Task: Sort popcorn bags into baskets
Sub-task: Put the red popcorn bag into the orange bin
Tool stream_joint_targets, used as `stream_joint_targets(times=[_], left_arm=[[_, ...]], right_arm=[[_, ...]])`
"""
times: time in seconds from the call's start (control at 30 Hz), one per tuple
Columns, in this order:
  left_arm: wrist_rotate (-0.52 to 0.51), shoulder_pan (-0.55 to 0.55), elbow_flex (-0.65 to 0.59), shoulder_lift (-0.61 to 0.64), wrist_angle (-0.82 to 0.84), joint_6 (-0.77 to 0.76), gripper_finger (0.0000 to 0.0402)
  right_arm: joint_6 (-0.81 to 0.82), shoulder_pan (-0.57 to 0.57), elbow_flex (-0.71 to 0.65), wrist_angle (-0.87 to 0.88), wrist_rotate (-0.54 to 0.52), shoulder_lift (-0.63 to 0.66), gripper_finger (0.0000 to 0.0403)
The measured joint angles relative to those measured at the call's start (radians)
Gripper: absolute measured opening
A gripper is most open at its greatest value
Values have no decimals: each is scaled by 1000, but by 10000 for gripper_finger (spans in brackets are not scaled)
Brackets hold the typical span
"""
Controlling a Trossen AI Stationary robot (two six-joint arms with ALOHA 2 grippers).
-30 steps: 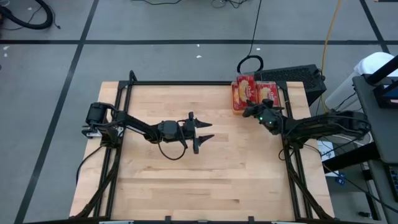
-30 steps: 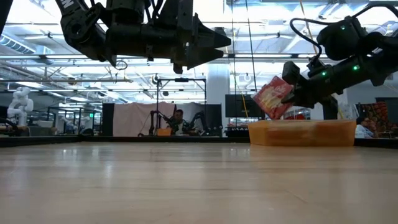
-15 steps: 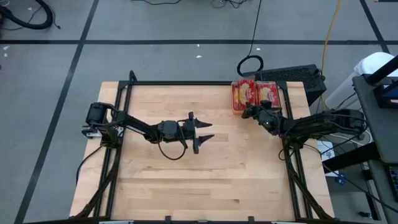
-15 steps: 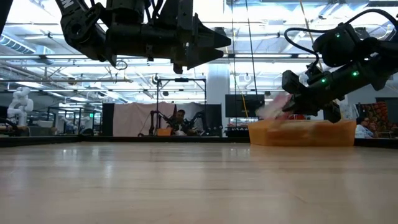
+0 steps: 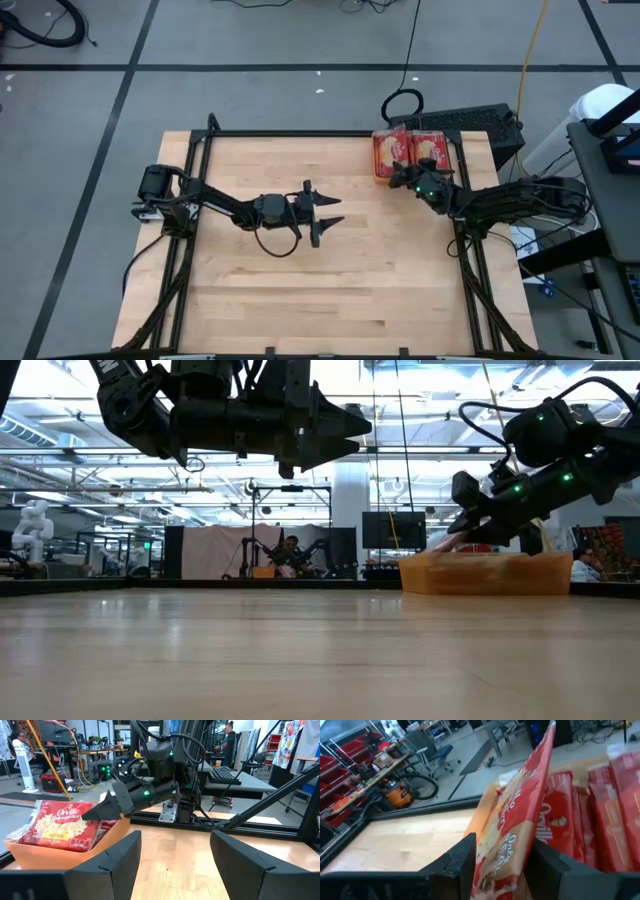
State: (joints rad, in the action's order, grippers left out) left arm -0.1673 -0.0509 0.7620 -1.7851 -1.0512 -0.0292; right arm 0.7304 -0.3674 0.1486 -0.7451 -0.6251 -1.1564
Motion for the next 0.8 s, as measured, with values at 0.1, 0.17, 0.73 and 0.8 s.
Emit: stream_joint_targets(times=[0.1, 0.17, 0.73, 0.8], left_arm=[[0, 0, 0, 0, 0, -2, 239], [0, 0, 0, 0, 1, -3, 239], [0, -1, 0, 0, 8, -2, 239], [0, -1, 0, 0, 8, -2, 239]], right_arm=[[-40, 0, 13, -8, 0, 0, 146], [-77, 0, 18, -7, -1, 0, 152], [-75, -27, 22, 76, 29, 55, 163], [-69, -11, 22, 76, 27, 62, 163]])
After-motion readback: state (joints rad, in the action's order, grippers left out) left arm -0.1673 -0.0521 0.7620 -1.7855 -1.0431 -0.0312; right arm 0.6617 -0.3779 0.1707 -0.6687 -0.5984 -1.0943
